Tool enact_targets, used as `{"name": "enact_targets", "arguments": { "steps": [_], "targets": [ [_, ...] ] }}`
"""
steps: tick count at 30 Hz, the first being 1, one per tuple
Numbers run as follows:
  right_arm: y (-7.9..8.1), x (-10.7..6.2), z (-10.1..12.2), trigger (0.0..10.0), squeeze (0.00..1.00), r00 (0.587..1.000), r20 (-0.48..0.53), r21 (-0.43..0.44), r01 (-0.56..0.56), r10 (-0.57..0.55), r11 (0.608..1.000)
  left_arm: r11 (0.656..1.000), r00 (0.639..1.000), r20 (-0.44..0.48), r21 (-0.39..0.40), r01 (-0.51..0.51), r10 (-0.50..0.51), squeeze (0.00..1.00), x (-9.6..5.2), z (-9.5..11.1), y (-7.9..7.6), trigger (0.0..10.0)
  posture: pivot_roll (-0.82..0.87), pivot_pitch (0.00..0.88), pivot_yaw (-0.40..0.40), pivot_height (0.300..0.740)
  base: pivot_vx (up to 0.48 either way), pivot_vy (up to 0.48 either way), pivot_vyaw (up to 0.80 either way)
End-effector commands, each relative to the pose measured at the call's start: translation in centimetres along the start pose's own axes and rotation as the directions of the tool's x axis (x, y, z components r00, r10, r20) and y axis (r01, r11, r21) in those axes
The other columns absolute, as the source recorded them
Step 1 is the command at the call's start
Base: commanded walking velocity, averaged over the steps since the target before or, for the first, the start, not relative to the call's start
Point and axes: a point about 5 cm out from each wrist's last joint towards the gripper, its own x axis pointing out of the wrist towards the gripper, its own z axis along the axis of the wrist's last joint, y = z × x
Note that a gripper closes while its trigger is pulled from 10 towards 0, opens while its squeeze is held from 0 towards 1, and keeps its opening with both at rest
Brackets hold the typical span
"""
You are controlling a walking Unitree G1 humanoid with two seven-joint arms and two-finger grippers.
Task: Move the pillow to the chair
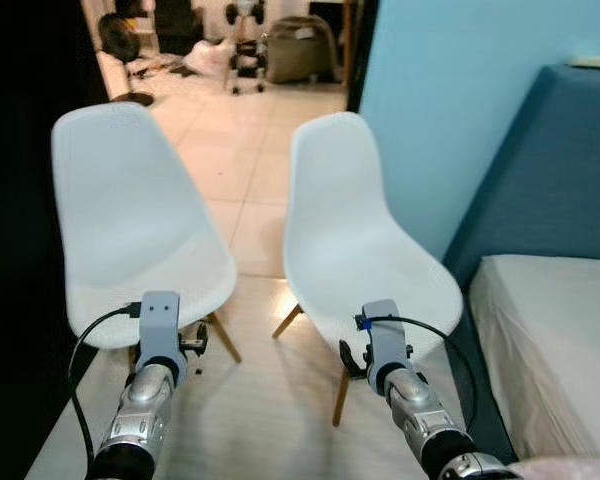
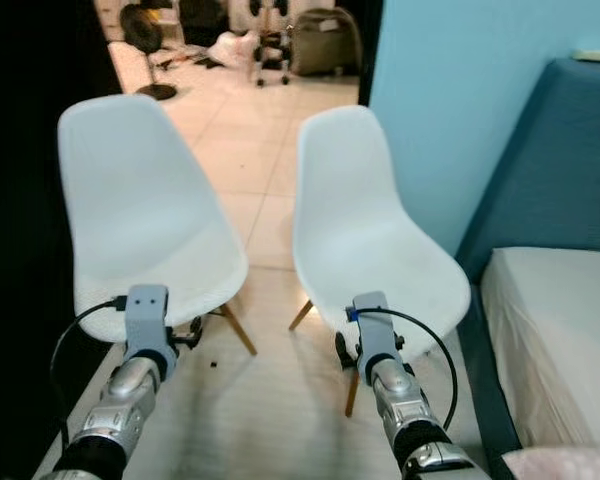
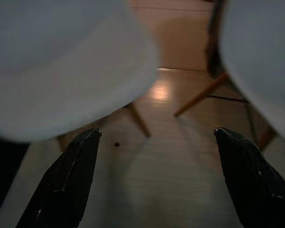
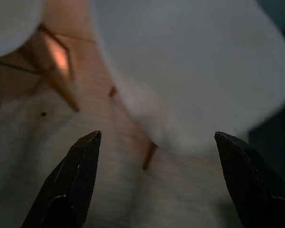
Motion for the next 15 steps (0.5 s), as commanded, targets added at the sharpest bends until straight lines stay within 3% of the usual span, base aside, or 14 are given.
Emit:
{"name": "enact_targets", "arguments": {
  "steps": [1, 15],
  "targets": [
    [-0.31, -0.17, -0.62, 10.0, 0.0, 1.0, -0.027, 0.001, 0.009, -0.009, 1.0, 1.0, 1.0, -0.008, 0.008, 0.006, -0.006, 0.0, -0.13, -0.31, -0.16, 10.0, -0.01, 0.025, -0.024, 0.705, 0.0, 0.0, -0.8],
    [-0.46, -0.23, -0.73, 10.0, 0.0, 1.0, -0.03, -0.008, 0.007, -0.008, 1.0, 1.0, 1.0, -0.009, 0.006, 0.002, -0.002, 0.0, -0.27, -0.48, -0.17, 10.0, -0.01, 0.032, -0.03, 0.705, 0.0, 0.0, -0.8]
  ]
}}
